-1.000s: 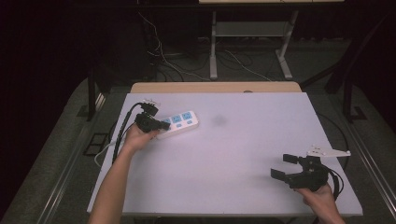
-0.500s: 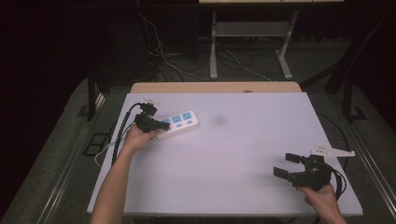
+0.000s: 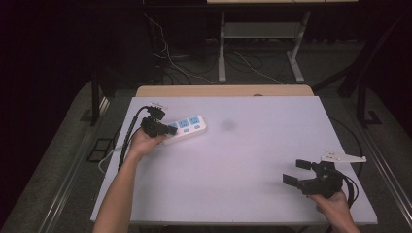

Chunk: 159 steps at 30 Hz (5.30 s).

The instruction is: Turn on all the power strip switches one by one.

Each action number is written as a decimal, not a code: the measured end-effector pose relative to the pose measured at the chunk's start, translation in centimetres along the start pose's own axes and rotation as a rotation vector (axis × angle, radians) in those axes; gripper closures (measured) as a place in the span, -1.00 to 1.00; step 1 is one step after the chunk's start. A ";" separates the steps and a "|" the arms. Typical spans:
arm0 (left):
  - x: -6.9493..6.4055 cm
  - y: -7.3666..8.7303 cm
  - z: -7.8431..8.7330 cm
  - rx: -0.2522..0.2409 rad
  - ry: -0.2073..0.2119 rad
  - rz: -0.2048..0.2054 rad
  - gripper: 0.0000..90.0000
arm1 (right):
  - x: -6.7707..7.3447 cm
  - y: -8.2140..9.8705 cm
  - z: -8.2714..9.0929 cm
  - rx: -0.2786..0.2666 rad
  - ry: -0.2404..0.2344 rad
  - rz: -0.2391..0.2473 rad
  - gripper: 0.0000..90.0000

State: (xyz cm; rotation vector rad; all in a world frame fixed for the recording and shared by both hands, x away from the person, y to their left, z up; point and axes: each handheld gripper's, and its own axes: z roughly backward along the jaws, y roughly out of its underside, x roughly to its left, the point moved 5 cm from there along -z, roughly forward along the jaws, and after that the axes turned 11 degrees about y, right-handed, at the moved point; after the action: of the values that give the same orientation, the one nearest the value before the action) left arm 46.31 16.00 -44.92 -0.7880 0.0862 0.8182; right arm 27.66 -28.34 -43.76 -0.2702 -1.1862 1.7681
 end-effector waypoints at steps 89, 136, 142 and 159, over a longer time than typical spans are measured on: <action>-1.5 -2.9 -2.8 0.047 0.008 -0.050 0.99 | -0.2 0.1 0.1 0.019 0.004 0.009 -0.98; -1.2 -2.2 -2.5 0.032 0.009 -0.032 0.99 | -0.4 0.1 0.2 0.012 0.015 0.007 -0.98; -1.4 -2.5 -2.4 -0.008 0.034 -0.032 0.99 | -0.5 0.1 0.2 0.014 0.018 0.004 -0.98; -2.5 -5.0 -1.0 -0.038 0.040 -0.072 0.99 | -0.6 0.2 0.1 0.016 0.018 0.003 -0.98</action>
State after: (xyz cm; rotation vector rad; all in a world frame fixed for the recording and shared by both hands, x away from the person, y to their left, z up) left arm 48.16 11.71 -41.76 -0.8391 0.0772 0.7382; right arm 27.78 -28.89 -43.98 -0.2788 -1.1590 1.7734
